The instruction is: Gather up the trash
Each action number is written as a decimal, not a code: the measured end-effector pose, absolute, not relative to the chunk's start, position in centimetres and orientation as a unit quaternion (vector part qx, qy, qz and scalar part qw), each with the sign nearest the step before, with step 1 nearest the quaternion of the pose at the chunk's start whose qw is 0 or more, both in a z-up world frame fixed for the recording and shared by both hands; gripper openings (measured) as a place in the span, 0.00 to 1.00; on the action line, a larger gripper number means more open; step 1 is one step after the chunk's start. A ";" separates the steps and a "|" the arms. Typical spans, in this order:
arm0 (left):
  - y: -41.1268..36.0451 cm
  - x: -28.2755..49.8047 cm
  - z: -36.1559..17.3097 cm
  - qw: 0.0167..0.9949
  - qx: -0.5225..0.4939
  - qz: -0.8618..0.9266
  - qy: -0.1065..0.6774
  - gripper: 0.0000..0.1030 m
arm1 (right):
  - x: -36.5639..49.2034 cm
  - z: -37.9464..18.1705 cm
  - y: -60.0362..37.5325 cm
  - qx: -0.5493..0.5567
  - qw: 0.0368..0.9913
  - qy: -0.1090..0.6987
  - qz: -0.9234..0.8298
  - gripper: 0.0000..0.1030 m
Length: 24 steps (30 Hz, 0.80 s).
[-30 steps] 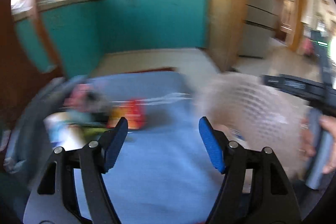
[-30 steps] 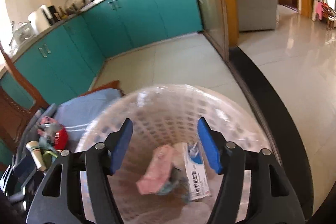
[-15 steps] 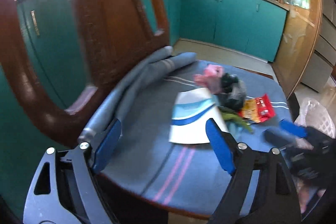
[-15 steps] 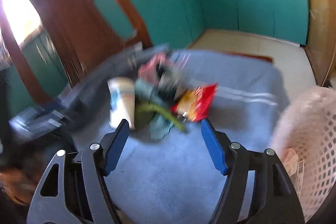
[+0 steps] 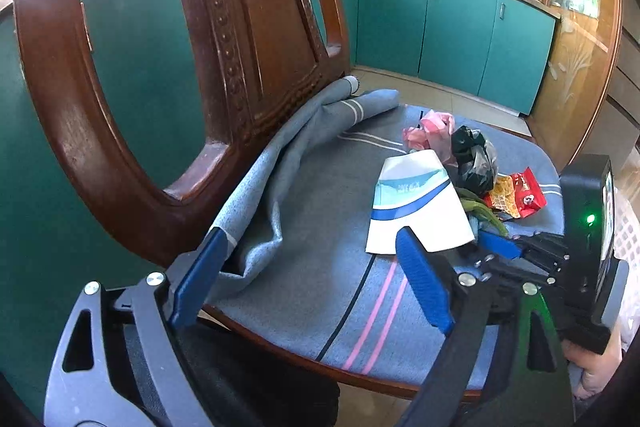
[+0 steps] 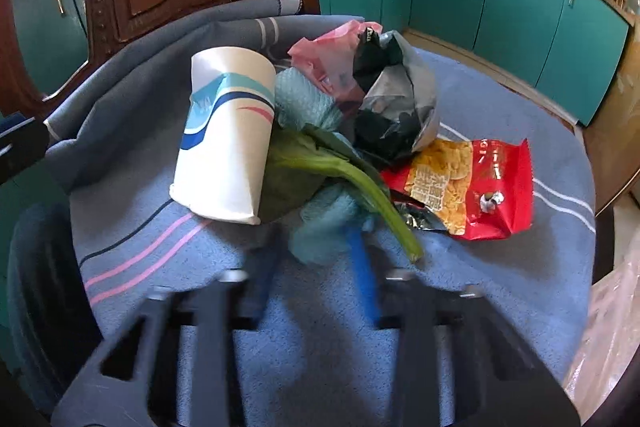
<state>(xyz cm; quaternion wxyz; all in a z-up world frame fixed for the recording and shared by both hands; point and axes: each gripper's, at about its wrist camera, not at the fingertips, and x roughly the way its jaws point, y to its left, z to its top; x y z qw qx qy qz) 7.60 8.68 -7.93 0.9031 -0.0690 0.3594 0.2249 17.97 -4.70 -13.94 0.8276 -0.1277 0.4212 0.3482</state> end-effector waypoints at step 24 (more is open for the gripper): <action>7.6 8.2 -8.6 0.900 -0.075 0.206 0.377 0.85 | 17.2 -10.2 -10.1 -0.048 0.840 0.393 0.372 0.07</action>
